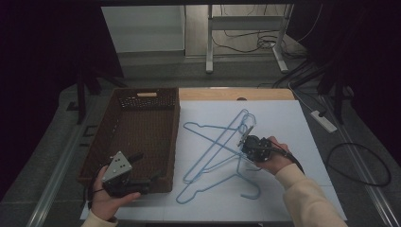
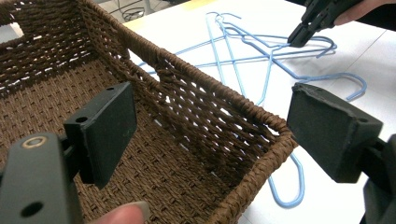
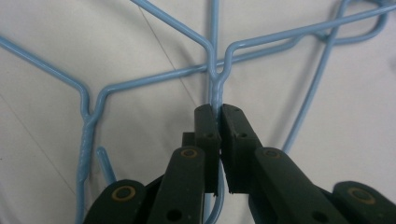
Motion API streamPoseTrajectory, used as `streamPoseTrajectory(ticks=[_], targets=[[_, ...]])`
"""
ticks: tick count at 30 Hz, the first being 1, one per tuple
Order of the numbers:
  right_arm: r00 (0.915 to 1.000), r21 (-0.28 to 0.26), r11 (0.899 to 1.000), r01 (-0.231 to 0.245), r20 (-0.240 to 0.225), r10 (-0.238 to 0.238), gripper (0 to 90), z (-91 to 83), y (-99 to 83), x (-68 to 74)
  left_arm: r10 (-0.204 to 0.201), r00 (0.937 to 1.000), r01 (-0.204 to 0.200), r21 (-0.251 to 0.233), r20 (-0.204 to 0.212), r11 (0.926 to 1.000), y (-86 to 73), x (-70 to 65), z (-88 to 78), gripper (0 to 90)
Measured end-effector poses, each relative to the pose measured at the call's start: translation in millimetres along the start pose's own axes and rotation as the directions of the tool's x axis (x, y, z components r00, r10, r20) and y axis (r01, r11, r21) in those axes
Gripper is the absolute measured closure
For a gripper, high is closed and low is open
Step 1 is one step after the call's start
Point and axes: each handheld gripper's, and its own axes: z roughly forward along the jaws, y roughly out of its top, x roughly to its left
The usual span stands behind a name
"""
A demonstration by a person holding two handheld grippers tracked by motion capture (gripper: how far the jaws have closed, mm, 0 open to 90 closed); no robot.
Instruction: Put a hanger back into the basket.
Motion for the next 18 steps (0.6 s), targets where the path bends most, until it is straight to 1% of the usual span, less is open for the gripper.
streamPoseTrajectory(ticks=[3, 5, 9, 11, 17, 18], targets=[[0.9999, -0.007, 1.000, 0.008, 0.015, -0.008, 85.9, -6.6, 3.9, -0.3, 0.002, 1.0000, -0.002, -0.002, -0.001, 1.0000, 0.8, -0.4, -0.4, 16.5], [0.9998, -0.015, 1.000, 0.004, 0.019, -0.004, 86.0, -9.4, 5.1, -1.4, 0.001, 1.0000, -0.001, -0.005, -0.003, 1.0000, 1.3, -0.3, -0.9, 16.5], [1.0000, -0.033, 0.999, -0.006, 0.005, 0.007, 86.1, -12.7, 5.3, -4.3, 0.001, 1.0000, -0.001, -0.006, -0.006, 1.0000, 1.5, 0.0, -1.3, 16.5], [1.0000, -0.044, 0.999, -0.007, 0.005, 0.007, 86.2, -15.7, 4.3, -6.7, 0.001, 1.0000, -0.001, -0.006, -0.008, 1.0000, 1.5, 0.1, -1.3, 16.6], [0.9999, -0.067, 0.998, -0.003, 0.010, 0.004, 86.3, -19.5, 1.3, -7.7, 0.003, 0.9999, -0.003, -0.006, -0.010, 1.0000, 1.8, -0.1, -1.4, 16.6], [1.0000, -0.072, 0.997, -0.007, 0.004, 0.007, 86.3, -20.5, 0.9, -8.2, 0.005, 0.9999, -0.005, -0.007, -0.012, 1.0000, 2.3, -0.4, -1.9, 16.6]])
